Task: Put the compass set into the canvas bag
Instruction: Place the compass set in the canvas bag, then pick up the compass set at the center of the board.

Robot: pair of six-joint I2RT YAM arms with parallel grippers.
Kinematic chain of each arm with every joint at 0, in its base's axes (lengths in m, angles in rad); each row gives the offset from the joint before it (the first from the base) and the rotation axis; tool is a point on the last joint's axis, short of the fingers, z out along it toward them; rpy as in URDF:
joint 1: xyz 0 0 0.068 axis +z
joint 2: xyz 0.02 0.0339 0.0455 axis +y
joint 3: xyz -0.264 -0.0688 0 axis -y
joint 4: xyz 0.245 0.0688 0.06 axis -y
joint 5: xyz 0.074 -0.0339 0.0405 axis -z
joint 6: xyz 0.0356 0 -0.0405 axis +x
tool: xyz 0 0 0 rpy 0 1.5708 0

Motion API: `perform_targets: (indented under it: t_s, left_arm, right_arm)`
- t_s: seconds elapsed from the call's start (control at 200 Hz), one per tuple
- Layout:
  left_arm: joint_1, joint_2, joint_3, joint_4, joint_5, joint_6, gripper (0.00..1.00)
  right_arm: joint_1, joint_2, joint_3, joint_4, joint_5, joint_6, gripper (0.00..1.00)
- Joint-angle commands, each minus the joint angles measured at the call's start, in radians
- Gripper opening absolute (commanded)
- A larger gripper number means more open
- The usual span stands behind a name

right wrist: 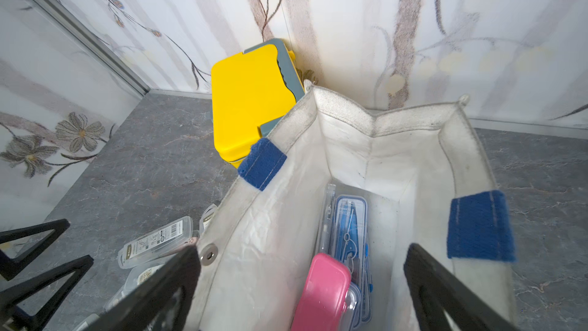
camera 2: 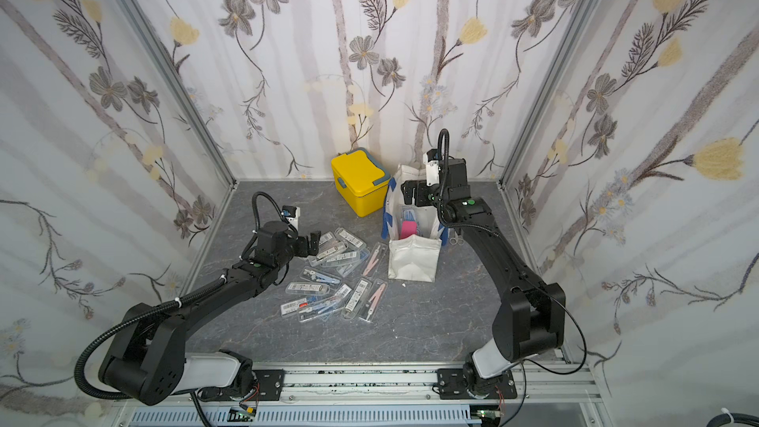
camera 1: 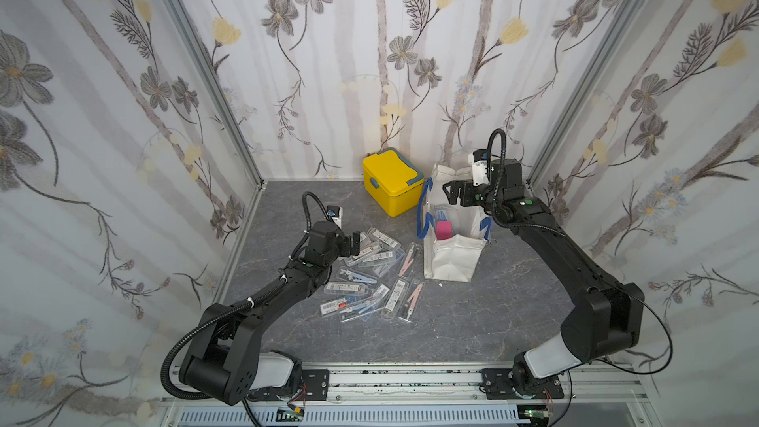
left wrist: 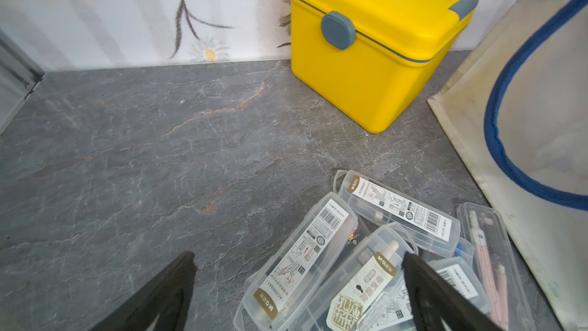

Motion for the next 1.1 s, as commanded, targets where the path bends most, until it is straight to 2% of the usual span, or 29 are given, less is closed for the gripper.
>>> perform_targets:
  t_s: [0.0,0.15,0.37,0.47,0.605,0.844,1.094]
  left_arm:
    - [0.002,0.029,0.053,-0.051,0.018,0.132,1.0]
    - [0.001,0.114,0.153,-0.174,-0.012,0.214,1.0]
    - [0.0,0.278,0.311,-0.388,-0.073,0.312,1.0]
    - [0.001,0.354,0.378,-0.457,-0.11,0.338,1.0]
    - [0.003,0.437,0.457,-0.531,-0.105,0.361,0.98]
    - [0.003,0.528,0.54,-0.628,-0.087,0.373,0.92]
    - [0.005,0.51,0.54,-0.658,-0.053,0.399,0.9]
  right_arm:
    - [-0.012,-0.085,-0.084,0.174,-0.044,0.021,1.0]
    - [-0.029,-0.154,-0.165,0.261,-0.179,0.034,0.99]
    - [-0.029,-0.207,-0.261,0.344,-0.28,0.039,1.0]
    - [-0.025,-0.215,-0.289,0.382,-0.375,0.042,0.99]
    - [0.012,-0.193,-0.285,0.384,-0.452,0.043,0.99]
    - [0.109,-0.179,-0.264,0.367,-0.479,-0.012,0.99]
    - [0.157,-0.144,-0.229,0.358,-0.491,-0.02,1.0]
